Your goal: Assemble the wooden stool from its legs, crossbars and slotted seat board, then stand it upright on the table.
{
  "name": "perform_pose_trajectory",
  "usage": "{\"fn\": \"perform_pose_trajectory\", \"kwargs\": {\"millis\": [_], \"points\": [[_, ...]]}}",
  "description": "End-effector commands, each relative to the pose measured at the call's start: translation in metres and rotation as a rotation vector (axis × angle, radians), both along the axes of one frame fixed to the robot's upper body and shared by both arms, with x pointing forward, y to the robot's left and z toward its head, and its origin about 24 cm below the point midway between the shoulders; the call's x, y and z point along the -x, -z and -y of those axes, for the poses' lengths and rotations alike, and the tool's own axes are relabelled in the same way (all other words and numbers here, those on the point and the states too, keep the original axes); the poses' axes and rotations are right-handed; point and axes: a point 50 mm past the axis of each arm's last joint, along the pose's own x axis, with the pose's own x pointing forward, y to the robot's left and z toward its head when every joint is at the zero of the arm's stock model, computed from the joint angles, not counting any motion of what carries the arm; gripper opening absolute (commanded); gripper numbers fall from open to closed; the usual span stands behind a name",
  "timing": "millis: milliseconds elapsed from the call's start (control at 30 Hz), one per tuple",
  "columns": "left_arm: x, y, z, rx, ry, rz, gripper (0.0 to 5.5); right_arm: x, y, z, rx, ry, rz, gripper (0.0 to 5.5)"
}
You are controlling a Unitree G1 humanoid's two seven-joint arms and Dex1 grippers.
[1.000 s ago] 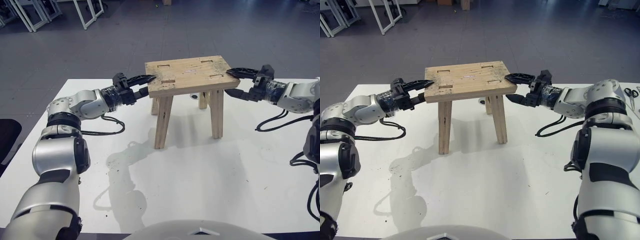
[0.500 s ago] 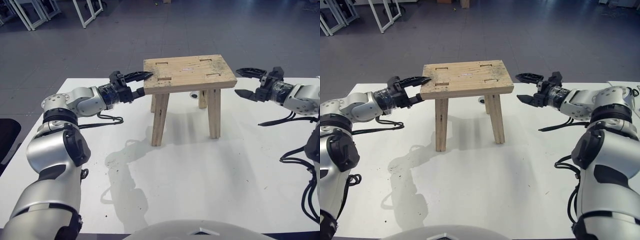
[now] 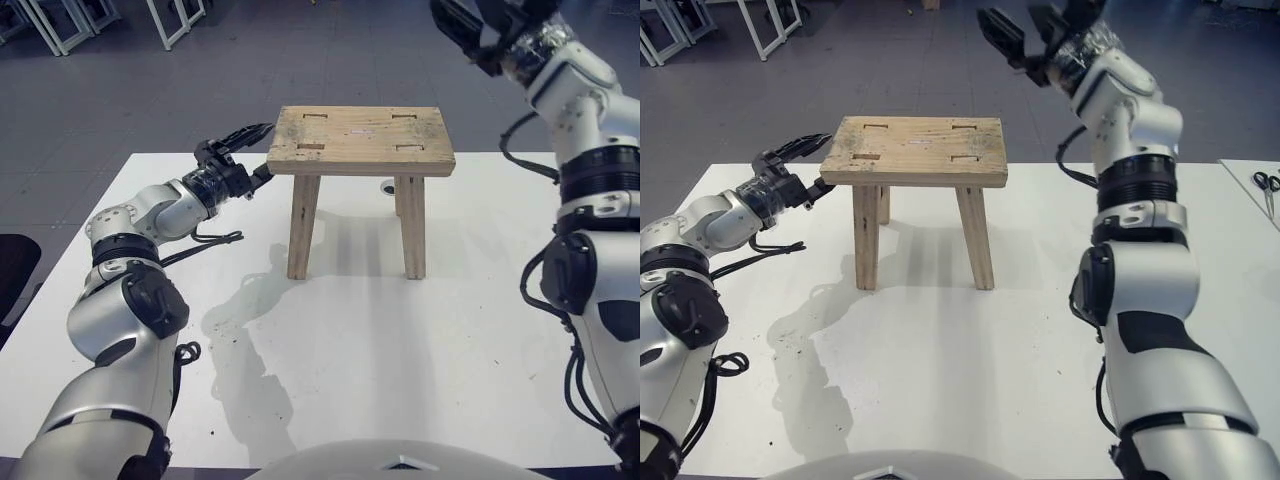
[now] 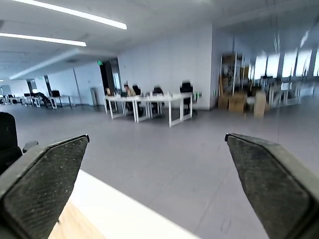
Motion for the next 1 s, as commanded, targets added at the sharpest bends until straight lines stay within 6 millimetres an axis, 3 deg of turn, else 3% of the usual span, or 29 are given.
{"fn": "perform_pose_trajectory", "kwargs": {"millis": [33,67,200,267,400,567,633,700,767,1000], "points": [[0.003,-0.001,0.0,-0.039,-0.011,0.059,2.92,-0.004,0.004,-0.016,0.01,-0.023,0.015,5.04],[0.005,-0.002,-0.008,-0.078,-0.052,0.088,2.92,-0.008,0.021,-0.02,0.032,-0.038,-0.056,5.04],[0.022,-0.017,-0.053,-0.165,-0.343,0.264,2.92,-0.007,0.138,-0.033,0.342,-0.027,-0.438,5.04],[0.028,-0.026,-0.066,-0.148,-0.444,0.313,2.92,-0.002,0.165,-0.026,0.428,0.007,-0.515,5.04],[0.033,-0.031,-0.065,-0.216,-0.5,0.362,2.92,-0.009,0.133,-0.015,0.293,0.05,-0.429,5.04],[0.045,-0.046,-0.04,-0.305,-0.517,0.561,2.92,-0.007,0.043,0.003,-0.094,0.069,-0.084,5.04],[0.052,-0.045,-0.024,-0.41,-0.511,0.619,2.92,0.001,0.031,0.016,-0.178,0.1,-0.024,5.04],[0.058,-0.034,-0.004,-0.561,-0.486,0.639,2.92,0.013,0.039,0.028,-0.173,0.157,-0.012,5.04],[0.064,-0.023,0.008,-0.7,-0.501,0.639,2.92,0.028,0.06,0.038,-0.111,0.255,-0.022,5.04],[0.091,0.012,0.018,-1.173,-0.772,0.696,2.92,0.096,0.14,0.053,0.07,0.501,-0.073,5.04]]}}
